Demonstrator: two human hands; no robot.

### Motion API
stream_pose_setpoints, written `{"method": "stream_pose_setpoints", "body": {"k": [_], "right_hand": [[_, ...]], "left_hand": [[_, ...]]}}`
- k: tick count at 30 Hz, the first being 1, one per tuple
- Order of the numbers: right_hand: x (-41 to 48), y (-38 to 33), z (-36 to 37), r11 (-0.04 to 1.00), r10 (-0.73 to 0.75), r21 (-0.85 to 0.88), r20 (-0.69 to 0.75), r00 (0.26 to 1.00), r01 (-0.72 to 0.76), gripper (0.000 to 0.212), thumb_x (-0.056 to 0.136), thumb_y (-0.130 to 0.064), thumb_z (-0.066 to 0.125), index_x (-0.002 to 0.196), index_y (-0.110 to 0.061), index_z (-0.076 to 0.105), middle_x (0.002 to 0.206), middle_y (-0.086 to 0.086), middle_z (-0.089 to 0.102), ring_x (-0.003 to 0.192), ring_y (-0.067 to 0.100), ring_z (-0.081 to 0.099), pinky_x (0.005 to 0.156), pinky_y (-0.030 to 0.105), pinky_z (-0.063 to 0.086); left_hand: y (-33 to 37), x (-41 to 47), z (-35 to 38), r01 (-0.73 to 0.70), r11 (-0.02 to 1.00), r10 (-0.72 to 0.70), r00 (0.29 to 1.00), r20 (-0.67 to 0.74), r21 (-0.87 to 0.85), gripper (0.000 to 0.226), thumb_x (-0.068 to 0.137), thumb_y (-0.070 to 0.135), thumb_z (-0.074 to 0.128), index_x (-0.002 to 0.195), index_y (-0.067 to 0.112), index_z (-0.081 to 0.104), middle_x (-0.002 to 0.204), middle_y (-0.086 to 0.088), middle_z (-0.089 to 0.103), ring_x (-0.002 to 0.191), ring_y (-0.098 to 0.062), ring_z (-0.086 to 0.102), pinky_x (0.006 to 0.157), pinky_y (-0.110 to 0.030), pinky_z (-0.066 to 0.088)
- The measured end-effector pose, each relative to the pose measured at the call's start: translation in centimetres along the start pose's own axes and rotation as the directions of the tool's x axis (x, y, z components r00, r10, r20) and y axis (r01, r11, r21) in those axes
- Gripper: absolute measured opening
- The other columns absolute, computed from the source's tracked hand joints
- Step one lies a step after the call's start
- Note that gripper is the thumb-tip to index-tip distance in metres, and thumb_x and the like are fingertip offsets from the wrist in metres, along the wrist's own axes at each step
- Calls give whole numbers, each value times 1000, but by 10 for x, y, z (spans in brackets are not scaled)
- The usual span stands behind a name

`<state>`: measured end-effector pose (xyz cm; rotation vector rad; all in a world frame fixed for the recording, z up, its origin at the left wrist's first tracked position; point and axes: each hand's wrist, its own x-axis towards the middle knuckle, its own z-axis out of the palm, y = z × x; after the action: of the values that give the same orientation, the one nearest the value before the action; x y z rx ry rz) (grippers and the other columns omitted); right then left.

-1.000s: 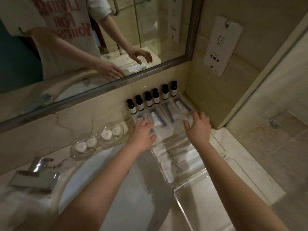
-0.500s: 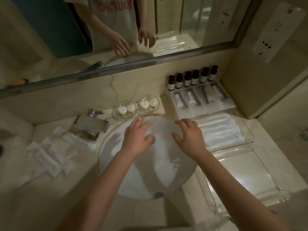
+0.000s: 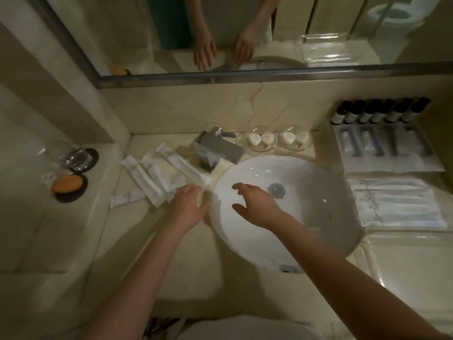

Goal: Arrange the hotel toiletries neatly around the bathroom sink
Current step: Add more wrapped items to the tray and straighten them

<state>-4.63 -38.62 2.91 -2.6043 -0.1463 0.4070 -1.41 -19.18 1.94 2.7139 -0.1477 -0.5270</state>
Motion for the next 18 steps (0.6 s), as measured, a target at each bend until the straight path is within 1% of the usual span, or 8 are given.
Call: {"method": "stream_pose_setpoints", "body": {"k": [3, 6, 8, 11, 13, 15, 17, 18], "right_hand": [[30, -27, 11, 998, -39, -38, 133, 990, 45, 52, 91, -32, 55, 138, -17, 39, 134, 8, 53, 122, 28, 49, 99, 40, 43], [60, -48, 23, 990, -71, -105, 228, 971, 97, 49, 90, -33, 56, 134, -15, 45, 130, 11, 54, 119, 30, 49, 98, 41, 44], [79, -59, 30, 982, -72, -153, 261, 963, 115, 51, 88, -35, 56, 134, -16, 45, 130, 12, 53, 117, 30, 48, 97, 43, 45], [108, -74, 38, 975, -63, -191, 237, 969, 110, 58, 87, -35, 57, 139, -16, 38, 135, 12, 46, 120, 32, 46, 97, 46, 45], [128, -83, 42, 975, -56, -201, 204, 977, 97, 61, 87, -36, 57, 140, -15, 35, 138, 12, 44, 121, 32, 46, 96, 46, 46], [147, -92, 46, 974, -49, -211, 171, 984, 85, 64, 87, -37, 57, 141, -14, 30, 138, 13, 42, 119, 33, 48, 95, 47, 47], [164, -99, 51, 982, -16, -181, 158, 987, 45, 66, 87, -35, 57, 142, -16, 25, 139, 13, 39, 119, 34, 47, 93, 48, 47], [172, -102, 54, 988, 5, -156, 159, 987, 20, 66, 87, -34, 57, 142, -15, 24, 139, 14, 38, 120, 35, 46, 92, 48, 47]], "left_hand": [[-37, 1, -10, 97, 994, -97, 995, 8, -43, 56, 87, 33, 58, 136, 10, 43, 146, -10, 37, 132, -29, 38, 111, -39, 32], [-67, 5, -19, 156, 981, -157, 988, -1, -111, 52, 86, 28, 60, 132, 9, 46, 138, -12, 44, 119, -32, 49, 102, -41, 41], [-84, 11, -25, 185, 974, -188, 982, -17, -131, 50, 85, 28, 60, 130, 8, 48, 136, -13, 46, 120, -32, 48, 100, -42, 42], [-104, 25, -33, 224, 967, -228, 973, -25, -122, 50, 85, 29, 60, 129, 7, 48, 135, -14, 47, 120, -33, 47, 101, -40, 40], [-114, 36, -39, 252, 964, -255, 967, -24, -88, 49, 88, 29, 56, 130, 7, 46, 136, -15, 45, 122, -33, 43, 102, -38, 37], [-120, 48, -44, 302, 951, -304, 952, -32, -63, 45, 90, 32, 52, 128, 8, 47, 135, -14, 44, 123, -33, 39, 100, -41, 38], [-126, 61, -47, 365, 930, -366, 929, -57, -40, 44, 90, 38, 49, 123, 9, 50, 132, -15, 46, 122, -33, 39, 96, -42, 39], [-128, 67, -49, 404, 914, -405, 912, -66, -30, 47, 89, 42, 48, 123, 9, 49, 133, -15, 46, 124, -33, 38, 97, -43, 37]]}}
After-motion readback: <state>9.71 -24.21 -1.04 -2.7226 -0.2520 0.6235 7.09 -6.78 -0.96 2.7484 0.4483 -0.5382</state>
